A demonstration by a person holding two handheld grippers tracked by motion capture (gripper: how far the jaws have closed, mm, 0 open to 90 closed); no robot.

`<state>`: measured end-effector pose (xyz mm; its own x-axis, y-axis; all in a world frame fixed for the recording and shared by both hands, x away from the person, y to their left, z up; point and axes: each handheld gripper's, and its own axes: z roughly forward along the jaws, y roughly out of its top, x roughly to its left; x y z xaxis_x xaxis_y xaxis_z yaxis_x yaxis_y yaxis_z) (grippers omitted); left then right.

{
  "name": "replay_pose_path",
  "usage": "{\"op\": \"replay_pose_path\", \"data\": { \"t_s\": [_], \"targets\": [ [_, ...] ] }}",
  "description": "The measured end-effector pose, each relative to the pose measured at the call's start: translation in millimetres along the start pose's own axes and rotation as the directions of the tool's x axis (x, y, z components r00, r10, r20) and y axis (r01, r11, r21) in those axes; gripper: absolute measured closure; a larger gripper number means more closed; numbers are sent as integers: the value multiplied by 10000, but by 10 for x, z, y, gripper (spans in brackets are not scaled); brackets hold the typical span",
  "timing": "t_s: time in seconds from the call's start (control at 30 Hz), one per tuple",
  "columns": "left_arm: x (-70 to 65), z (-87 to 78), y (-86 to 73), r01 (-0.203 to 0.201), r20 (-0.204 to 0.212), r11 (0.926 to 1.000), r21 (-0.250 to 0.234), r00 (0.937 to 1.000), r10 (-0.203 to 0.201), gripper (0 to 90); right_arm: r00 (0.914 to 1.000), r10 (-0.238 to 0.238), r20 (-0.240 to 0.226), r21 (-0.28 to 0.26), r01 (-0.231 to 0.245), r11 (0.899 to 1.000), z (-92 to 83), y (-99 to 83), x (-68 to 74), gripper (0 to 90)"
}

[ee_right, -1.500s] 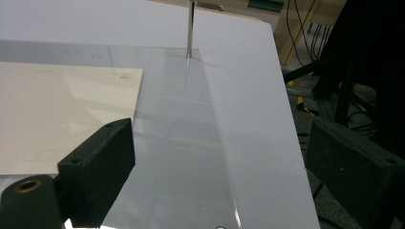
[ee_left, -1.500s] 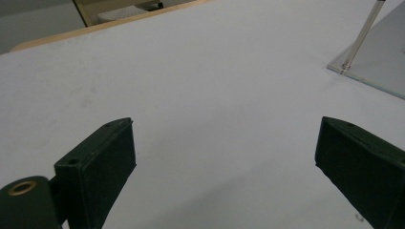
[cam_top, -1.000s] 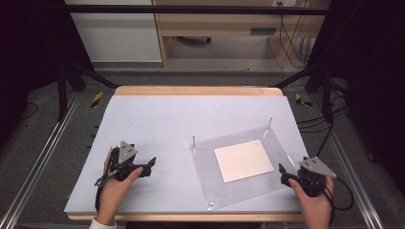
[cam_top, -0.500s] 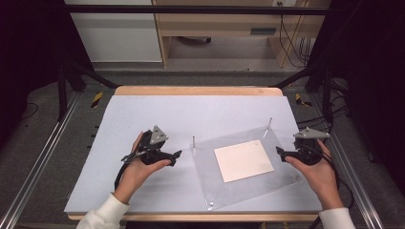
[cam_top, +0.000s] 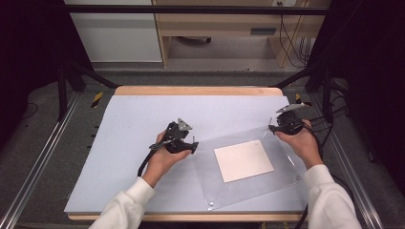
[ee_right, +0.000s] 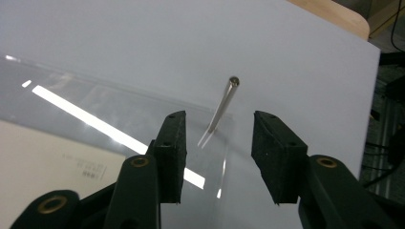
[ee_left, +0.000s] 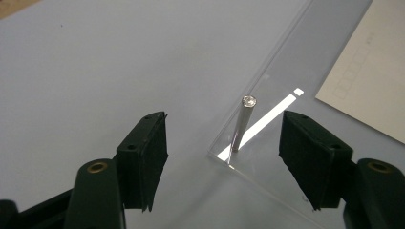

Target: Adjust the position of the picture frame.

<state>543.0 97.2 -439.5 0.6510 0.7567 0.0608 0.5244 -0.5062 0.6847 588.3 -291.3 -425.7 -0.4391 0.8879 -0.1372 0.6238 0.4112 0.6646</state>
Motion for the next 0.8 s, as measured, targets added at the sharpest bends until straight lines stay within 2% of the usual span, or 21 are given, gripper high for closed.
{"op": "replay_pose_path", "data": {
  "t_s": [0.07,0.1,0.17,0.3,0.33,0.4,0.43,0.6,0.67,0.8],
  "targets": [
    [-2,23,-3,33,-69,10000,62,10000,-33,350,9995,314,14,3,-314,9995,99,15,-14,591],
    [-21,50,-13,-15,-287,10000,92,9996,18,353,9988,485,-44,4,-485,9988,137,18,-17,601],
    [-50,60,-24,-10,-462,10000,11,9989,10,354,9969,781,-2,146,-781,9968,207,12,-22,606],
    [-86,65,-47,-76,-720,9998,-157,9974,64,355,9933,1158,40,123,-1159,9932,241,-4,-13,624],
    [-90,66,-52,-81,-788,9999,-139,9969,70,355,9908,1352,98,50,-1353,9908,248,-10,-8,653],
    [-92,81,-65,73,-791,9996,-287,9968,-96,355,9895,1442,134,30,-1442,9895,256,-15,-15,657],
    [-95,89,-75,215,-752,9993,-290,9969,-236,355,9854,1699,84,-75,-1699,9854,270,-22,-30,677],
    [-104,106,-101,360,-782,9988,-328,9962,-385,351,9846,1749,3,-183,-1749,9844,299,-25,-23,689],
    [-111,113,-117,471,-694,9984,-299,9964,-491,360,9814,1920,52,-184,-1919,9812,314,-27,-7,702],
    [-126,119,-120,586,-681,9978,-316,9958,-606,397,9813,1918,182,-152,-1915,9814,317,-22,6,718]
  ]
}}
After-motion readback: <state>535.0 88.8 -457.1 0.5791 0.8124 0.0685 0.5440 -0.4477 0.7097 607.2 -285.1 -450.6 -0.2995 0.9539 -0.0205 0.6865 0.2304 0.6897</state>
